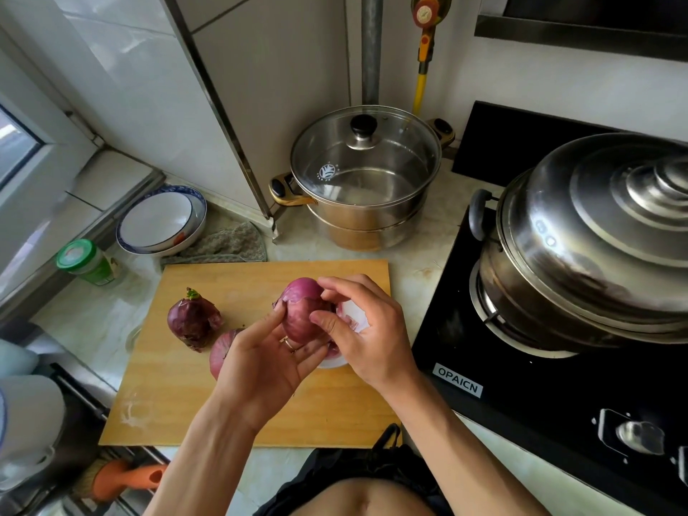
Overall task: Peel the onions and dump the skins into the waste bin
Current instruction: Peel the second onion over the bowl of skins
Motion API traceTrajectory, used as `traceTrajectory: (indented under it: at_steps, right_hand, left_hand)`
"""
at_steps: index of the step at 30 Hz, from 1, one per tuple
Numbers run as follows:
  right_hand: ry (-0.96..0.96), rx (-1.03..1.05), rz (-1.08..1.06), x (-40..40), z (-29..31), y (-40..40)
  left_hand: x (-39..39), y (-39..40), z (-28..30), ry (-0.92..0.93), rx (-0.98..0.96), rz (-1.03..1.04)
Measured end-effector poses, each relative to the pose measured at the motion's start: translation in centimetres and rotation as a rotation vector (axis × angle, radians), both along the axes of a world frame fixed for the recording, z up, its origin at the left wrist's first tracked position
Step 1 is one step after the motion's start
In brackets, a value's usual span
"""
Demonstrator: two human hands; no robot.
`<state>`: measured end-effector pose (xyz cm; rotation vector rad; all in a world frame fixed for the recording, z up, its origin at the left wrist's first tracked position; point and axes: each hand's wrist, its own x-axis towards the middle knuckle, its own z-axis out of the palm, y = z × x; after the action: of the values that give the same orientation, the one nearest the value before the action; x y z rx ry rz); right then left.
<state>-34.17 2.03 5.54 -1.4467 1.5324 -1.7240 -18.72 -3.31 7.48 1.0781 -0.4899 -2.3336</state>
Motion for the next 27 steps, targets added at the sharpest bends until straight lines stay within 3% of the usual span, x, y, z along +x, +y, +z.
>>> traceTrajectory:
  at_steps: [4, 9, 18, 20, 24, 27]
  right_hand:
    - [-0.007, 0.022, 0.011, 0.0, -0.2, 0.0]
    - [-0.073, 0.117, 0.093, -0.4, -0.3, 0.0]
    - [-0.416, 0.210, 0.221, -0.9, 0.7, 0.3]
    - [-0.343, 0.200, 0.204, -0.7, 0.9, 0.3]
    - [0.078, 0.097, 0.090, -0.7, 1.2, 0.1]
    - [0.218, 0.065, 0.082, -0.3, 1.4, -0.1]
  left_hand:
    - [-0.1, 0.2, 0.0, -0.050, 0.001, 0.026]
    - [-0.5, 0.3, 0.3, -0.163, -0.170, 0.027]
    - [0.2, -0.1, 1.0, -0.117, -0.191, 0.034]
    - [0.3, -0.2, 0.8, -0.138, -0.208, 0.034]
    - [0.7, -0.4, 0.4, -0.199, -0.249, 0.043]
    - [0.3, -0.3, 0.7, -0.240, -0.286, 0.055]
